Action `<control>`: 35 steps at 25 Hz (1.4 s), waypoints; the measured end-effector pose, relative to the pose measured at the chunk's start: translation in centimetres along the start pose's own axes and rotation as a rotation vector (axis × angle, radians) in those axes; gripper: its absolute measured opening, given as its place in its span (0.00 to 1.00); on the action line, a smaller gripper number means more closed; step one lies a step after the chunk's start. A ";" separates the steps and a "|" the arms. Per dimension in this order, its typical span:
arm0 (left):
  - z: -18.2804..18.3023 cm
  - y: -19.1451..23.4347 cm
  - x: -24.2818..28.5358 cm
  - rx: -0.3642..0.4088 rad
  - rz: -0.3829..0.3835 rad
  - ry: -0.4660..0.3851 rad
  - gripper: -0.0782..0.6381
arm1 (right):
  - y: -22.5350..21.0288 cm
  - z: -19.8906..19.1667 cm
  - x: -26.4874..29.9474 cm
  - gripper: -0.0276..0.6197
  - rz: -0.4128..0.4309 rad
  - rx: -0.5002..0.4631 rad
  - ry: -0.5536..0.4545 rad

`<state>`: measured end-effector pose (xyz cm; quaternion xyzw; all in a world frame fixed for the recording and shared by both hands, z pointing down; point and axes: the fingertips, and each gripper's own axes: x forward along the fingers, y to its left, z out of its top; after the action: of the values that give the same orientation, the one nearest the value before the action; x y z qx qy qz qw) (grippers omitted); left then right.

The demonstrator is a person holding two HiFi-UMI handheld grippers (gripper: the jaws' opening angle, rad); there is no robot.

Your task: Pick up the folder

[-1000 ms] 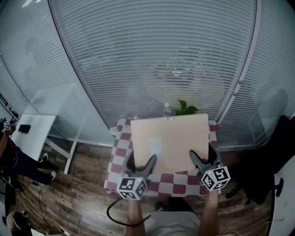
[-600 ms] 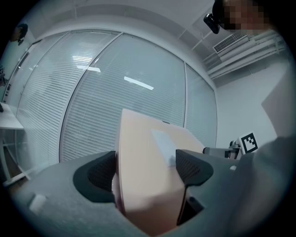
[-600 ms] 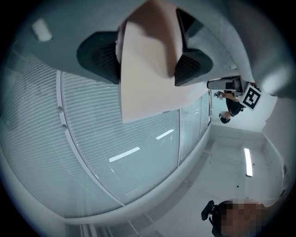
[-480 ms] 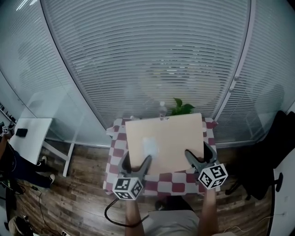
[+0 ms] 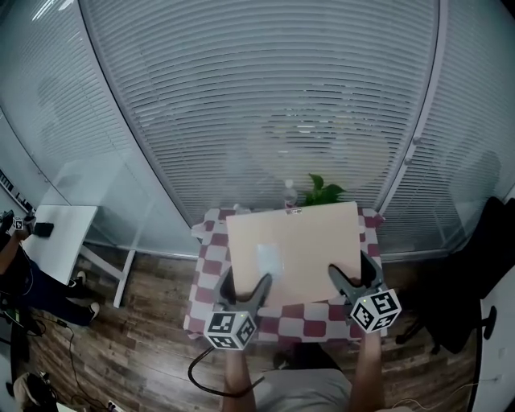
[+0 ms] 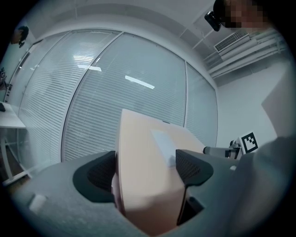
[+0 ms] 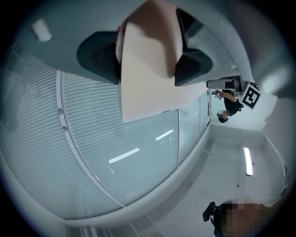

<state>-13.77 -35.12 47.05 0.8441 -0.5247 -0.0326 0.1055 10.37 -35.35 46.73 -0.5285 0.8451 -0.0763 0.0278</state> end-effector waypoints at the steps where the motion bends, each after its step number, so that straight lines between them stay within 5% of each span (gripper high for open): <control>1: 0.0 0.0 0.0 -0.001 0.000 0.001 0.67 | 0.0 0.0 0.0 0.63 0.002 0.002 0.000; 35: -0.1 -1.3 -0.1 0.024 -0.022 -0.003 0.67 | -0.5 -0.2 -1.5 0.63 -0.021 -0.006 -0.023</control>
<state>-12.66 -34.51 46.91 0.8509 -0.5161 -0.0286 0.0943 11.44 -34.20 46.94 -0.5380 0.8394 -0.0681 0.0350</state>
